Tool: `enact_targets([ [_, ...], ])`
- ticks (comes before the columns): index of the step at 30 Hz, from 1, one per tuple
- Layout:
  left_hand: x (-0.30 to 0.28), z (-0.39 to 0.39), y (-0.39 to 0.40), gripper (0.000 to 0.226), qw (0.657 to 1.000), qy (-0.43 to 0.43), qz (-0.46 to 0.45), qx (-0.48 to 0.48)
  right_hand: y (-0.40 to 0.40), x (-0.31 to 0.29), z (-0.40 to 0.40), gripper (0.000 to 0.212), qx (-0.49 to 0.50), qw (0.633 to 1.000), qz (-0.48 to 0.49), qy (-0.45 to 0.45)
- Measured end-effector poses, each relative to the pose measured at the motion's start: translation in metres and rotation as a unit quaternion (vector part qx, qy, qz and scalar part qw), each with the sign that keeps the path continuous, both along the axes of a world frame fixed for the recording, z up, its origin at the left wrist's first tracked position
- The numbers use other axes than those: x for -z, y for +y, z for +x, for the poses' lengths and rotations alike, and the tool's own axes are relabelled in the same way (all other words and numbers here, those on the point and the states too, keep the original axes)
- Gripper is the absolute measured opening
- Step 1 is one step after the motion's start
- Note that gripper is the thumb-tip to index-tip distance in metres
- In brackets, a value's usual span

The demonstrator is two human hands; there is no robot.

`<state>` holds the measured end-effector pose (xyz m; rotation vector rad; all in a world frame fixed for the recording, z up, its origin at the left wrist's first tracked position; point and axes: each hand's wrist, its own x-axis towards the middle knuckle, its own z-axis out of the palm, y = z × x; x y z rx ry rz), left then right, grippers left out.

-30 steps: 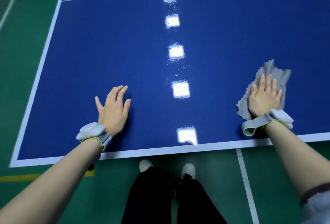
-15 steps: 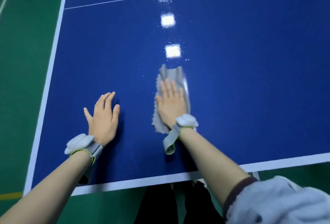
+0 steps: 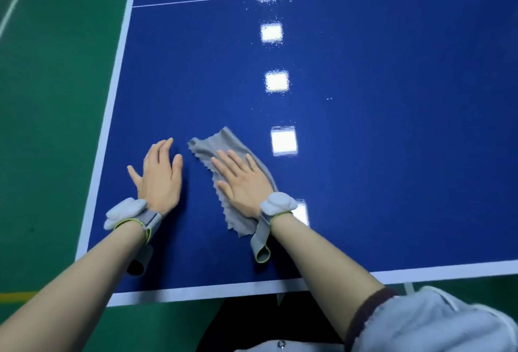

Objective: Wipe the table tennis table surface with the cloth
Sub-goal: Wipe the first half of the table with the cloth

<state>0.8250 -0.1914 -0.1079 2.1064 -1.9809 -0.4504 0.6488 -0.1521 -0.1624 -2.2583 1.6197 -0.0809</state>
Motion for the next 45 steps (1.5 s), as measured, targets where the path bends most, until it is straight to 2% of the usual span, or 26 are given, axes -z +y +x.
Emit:
enact_targets([
  [6, -0.006, -0.052, -0.004, 0.045, 0.997, 0.007, -0.008, 0.081, -0.011, -0.003, -0.107, 0.053, 0.146, 0.989, 0.002, 0.024],
  [11, -0.01, -0.073, 0.002, 0.045, 0.996, -0.012, -0.015, 0.091, -0.025, -0.003, -0.206, 0.053, 0.274, 0.961, -0.007, 0.025],
  [18, -0.006, -0.083, 0.012, 0.045, 0.994, -0.066, 0.031, 0.08, 0.013, -0.002, -0.347, 0.052, 0.461, 0.887, 0.004, 0.031],
  [22, -0.01, -0.104, 0.006, 0.045, 0.995, -0.06, 0.022, 0.075, 0.022, -0.005, -0.385, 0.052, 0.52, 0.853, 0.001, 0.037],
  [27, -0.01, -0.135, -0.003, 0.045, 0.996, -0.04, 0.011, 0.079, 0.015, -0.002, -0.387, 0.053, 0.534, 0.844, -0.003, 0.042],
  [32, 0.0, -0.142, -0.014, 0.046, 0.99, -0.069, 0.026, 0.121, -0.009, 0.001, -0.354, 0.055, 0.54, 0.841, -0.009, 0.031],
  [37, -0.009, -0.139, -0.044, 0.045, 0.99, -0.051, 0.008, 0.133, -0.056, 0.001, -0.285, 0.054, 0.482, 0.876, -0.02, 0.022],
  [45, -0.015, -0.065, -0.061, 0.045, 0.996, -0.043, 0.014, 0.075, -0.153, 0.002, -0.136, 0.056, 0.328, 0.945, -0.017, 0.0],
])
